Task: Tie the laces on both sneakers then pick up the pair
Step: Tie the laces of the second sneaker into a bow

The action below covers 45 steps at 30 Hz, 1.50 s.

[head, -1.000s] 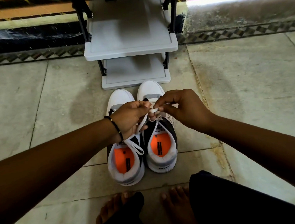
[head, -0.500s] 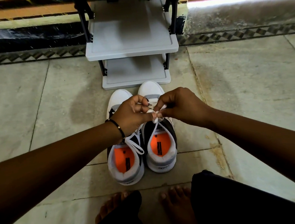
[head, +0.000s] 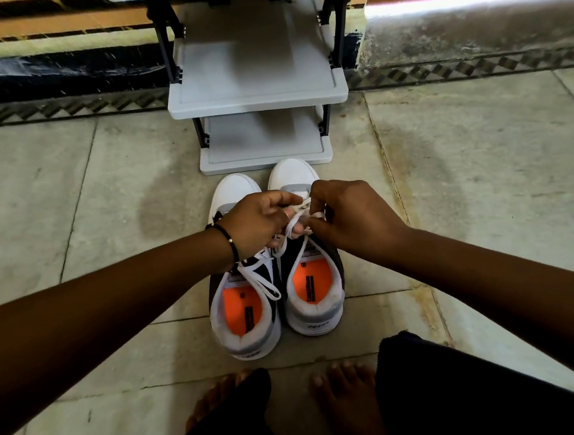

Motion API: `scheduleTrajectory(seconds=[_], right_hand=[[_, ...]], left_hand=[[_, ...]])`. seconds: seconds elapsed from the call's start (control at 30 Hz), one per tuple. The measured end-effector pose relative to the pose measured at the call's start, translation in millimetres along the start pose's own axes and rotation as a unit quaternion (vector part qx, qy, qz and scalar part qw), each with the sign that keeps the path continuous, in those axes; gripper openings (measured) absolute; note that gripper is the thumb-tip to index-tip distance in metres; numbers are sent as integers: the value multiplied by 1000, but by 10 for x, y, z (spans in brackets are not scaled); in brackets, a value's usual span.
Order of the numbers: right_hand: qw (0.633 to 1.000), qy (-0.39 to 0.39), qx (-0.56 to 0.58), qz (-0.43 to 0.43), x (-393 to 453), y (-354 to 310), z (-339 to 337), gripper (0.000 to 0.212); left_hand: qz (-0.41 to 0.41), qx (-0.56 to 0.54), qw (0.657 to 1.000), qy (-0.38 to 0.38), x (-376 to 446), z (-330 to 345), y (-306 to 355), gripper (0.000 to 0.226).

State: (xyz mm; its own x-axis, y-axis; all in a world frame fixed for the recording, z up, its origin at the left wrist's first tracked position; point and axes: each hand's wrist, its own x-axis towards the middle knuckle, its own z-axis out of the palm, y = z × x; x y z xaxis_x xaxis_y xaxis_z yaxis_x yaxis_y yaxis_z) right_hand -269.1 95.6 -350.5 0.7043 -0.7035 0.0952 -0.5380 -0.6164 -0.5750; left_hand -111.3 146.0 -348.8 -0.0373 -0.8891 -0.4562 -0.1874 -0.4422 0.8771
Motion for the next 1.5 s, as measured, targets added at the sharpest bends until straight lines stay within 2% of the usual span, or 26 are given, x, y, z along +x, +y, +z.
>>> scheduleTrajectory(seconds=[0.13, 0.37, 0.5, 0.6, 0.7, 0.77, 0.83, 0.93, 1.03, 1.17, 1.5], right_hand=[[1000, 14, -14, -10, 4, 22, -6, 10], [999, 19, -12, -27, -27, 3, 8, 10], [1000, 15, 1, -26, -29, -4, 0, 9], [999, 25, 42, 10, -43, 16, -16, 13], [993, 26, 92, 67, -56, 33, -41, 17], [977, 2, 166, 132, -59, 57, -84, 18], [953, -21, 242, 183, -63, 94, -132, 18], [933, -35, 282, 223, -111, 156, -176, 18], [926, -47, 280, 249, -189, 213, -177, 18], [910, -45, 290, 293, -310, 345, -169, 17], [886, -21, 321, 335, -415, 534, -16, 18]], left_hand=[[-2, 8, 1000, -12, 21, 29, -19, 35], [-81, -195, 977, 31, 14, 42, -56, 21], [-97, -243, 965, 37, 3, 56, -40, 24], [-76, -195, 977, 25, -4, 63, -21, 24], [12, -52, 996, 66, 3, 37, 15, 22], [78, 38, 991, 107, 3, 0, 34, 19], [104, 73, 983, 133, -17, -43, 38, 18], [107, 115, 976, 148, -54, -76, -6, 17], [97, 192, 957, 194, -40, -162, -89, 37], [58, 193, 951, 235, -10, -312, -181, 39], [31, 198, 956, 214, -88, -276, -352, 42]])
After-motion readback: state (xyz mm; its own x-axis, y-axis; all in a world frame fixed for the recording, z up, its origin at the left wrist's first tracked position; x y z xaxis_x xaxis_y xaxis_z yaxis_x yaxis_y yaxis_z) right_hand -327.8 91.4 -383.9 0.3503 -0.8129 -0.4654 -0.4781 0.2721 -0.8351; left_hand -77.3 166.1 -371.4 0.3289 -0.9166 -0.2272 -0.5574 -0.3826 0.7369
